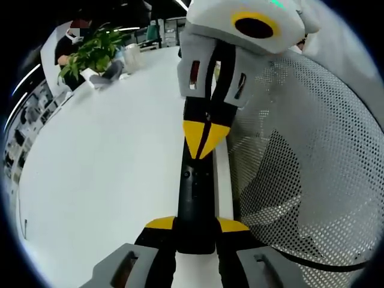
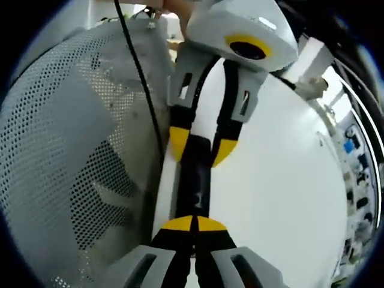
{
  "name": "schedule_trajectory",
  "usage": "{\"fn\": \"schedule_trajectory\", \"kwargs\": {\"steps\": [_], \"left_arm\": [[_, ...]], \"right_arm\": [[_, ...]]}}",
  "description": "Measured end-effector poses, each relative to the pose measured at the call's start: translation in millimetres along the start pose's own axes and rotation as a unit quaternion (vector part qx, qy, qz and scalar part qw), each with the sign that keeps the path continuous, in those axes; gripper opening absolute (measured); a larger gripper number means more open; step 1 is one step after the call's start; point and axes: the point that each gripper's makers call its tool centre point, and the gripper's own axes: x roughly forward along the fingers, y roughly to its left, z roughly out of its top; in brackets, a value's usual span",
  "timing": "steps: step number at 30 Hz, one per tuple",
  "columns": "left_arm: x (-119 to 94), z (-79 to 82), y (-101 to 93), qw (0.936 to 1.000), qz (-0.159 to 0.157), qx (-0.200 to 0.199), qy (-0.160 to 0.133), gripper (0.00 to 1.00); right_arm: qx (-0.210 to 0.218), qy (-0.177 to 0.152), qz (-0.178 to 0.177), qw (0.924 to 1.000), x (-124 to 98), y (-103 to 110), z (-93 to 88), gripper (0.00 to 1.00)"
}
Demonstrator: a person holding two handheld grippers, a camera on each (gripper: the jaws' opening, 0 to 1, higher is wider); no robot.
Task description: Press the specified remote control buttons in sequence, fully releasing each button before pressing the next.
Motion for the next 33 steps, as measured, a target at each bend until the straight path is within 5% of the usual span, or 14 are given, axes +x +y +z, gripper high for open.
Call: {"fn": "schedule_trajectory", "kwargs": {"steps": [12,33], "left_arm": [[-0.1,0.0,0.0,1.0,0.001,-0.002,-0.002,0.24],[0.9,1.0,-0.2,1.0,0.0,0.001,0.003,0.24]], "right_arm": [[0.131,-0.04,0.0,0.9906,-2.2,-4.4,-0.4,0.0],[0.145,-0.066,0.007,0.9872,-2.5,-3.9,9.4,0.0]]}}
